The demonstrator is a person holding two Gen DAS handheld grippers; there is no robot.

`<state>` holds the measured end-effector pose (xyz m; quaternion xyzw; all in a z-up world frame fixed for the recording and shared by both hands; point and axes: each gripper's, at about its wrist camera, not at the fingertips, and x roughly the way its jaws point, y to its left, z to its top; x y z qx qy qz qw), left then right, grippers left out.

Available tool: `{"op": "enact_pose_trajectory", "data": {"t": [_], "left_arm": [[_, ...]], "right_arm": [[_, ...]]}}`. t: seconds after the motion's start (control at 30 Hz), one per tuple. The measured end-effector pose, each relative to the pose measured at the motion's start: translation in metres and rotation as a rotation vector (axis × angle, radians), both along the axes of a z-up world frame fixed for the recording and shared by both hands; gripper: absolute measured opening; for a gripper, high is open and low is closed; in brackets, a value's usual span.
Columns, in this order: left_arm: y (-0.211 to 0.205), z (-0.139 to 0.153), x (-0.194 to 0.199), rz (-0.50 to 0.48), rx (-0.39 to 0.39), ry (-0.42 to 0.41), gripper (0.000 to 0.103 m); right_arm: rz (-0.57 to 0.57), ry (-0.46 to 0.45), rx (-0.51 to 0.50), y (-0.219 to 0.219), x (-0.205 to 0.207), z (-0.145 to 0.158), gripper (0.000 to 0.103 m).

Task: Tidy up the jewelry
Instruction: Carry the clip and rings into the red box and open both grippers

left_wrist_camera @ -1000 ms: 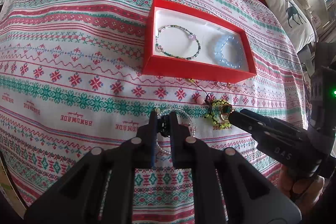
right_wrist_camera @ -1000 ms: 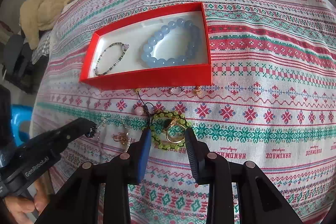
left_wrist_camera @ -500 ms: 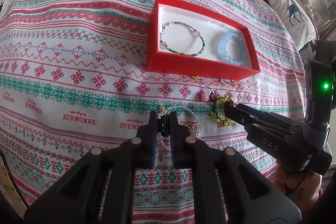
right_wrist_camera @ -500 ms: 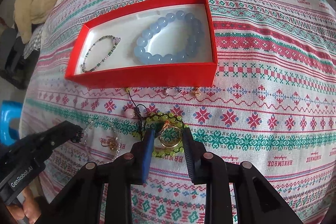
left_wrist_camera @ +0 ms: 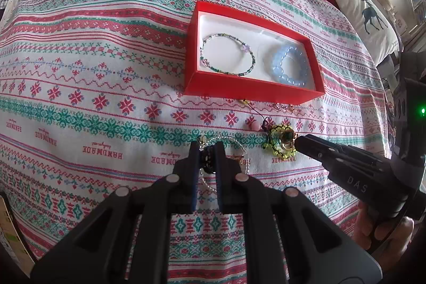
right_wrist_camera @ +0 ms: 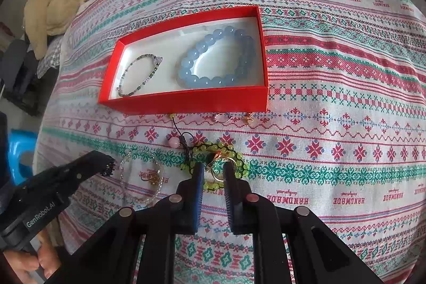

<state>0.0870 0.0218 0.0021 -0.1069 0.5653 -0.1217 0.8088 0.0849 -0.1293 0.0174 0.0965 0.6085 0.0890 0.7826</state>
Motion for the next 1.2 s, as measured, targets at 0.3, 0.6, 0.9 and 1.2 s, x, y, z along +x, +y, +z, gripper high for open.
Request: {"op": "enact_pose_trajectory", "data": {"t": [0.3, 0.6, 0.9, 1.2], "left_arm": [[-0.005, -0.007, -0.001, -0.006, 0.014, 0.004, 0.012], [-0.012, -0.012, 0.0, -0.022, 0.056, -0.001, 0.012], [-0.017, -0.013, 0.0, -0.03, 0.063, -0.004, 0.012], [-0.009, 0.0, 0.0, -0.016, 0.037, -0.035, 0.012]], "right_arm": [[0.008, 0.042, -0.019, 0.006, 0.008, -0.012, 0.041], [0.012, 0.011, -0.072, 0.015, 0.014, -0.014, 0.054], [0.026, -0.002, -0.115, 0.016, 0.018, -0.022, 0.029], [0.031, -0.06, -0.062, 0.006, 0.005, 0.011, 0.029]]}}
